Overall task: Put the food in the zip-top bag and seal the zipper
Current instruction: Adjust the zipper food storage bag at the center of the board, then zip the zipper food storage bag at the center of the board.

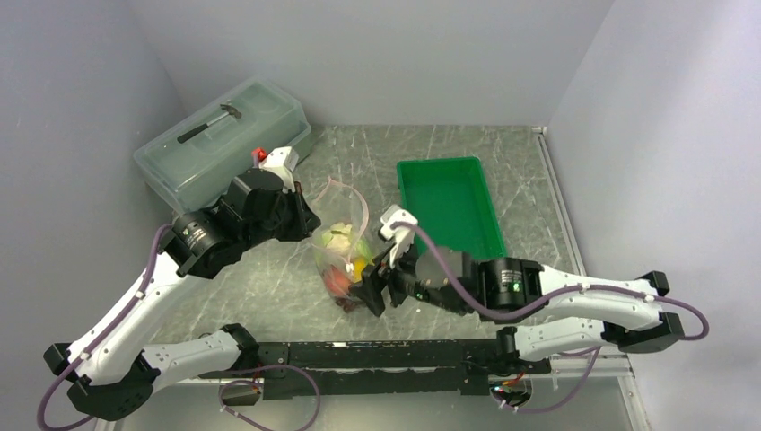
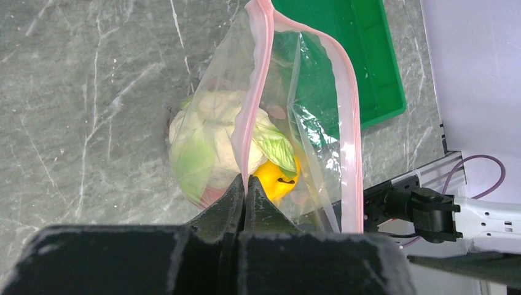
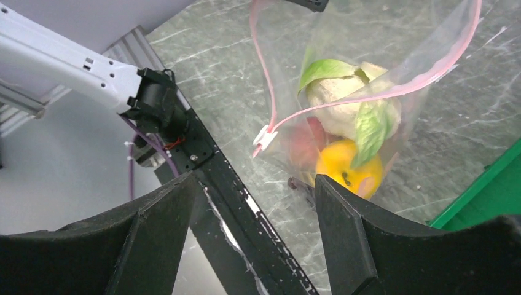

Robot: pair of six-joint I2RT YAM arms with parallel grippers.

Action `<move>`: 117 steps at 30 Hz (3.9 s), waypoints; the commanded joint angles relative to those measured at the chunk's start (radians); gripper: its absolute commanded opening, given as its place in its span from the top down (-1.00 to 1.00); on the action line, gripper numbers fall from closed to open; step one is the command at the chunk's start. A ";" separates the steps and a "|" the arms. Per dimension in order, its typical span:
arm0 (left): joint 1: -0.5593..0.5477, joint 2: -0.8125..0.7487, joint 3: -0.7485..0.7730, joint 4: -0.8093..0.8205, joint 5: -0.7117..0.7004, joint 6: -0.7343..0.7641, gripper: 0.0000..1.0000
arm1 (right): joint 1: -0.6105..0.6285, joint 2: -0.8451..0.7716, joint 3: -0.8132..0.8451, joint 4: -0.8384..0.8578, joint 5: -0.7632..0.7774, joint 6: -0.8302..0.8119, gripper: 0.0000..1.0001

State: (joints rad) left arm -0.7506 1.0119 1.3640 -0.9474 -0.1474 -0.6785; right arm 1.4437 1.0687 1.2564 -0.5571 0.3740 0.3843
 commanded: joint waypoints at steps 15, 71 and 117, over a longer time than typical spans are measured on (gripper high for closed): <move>-0.003 -0.017 0.010 0.046 0.001 -0.021 1.00 | 0.179 0.235 -0.036 0.184 0.657 -0.010 -0.55; -0.003 -0.039 0.118 0.016 -0.083 0.081 -0.01 | 0.104 -0.001 -0.161 0.364 0.345 -0.366 1.00; -0.003 -0.079 0.035 0.222 0.919 0.610 -0.88 | -0.214 0.186 0.422 -0.214 -0.586 -0.403 1.00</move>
State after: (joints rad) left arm -0.7525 0.9413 1.4097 -0.7284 0.7288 -0.1135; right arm 1.2522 1.2629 1.5940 -0.7982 -0.1246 -0.0422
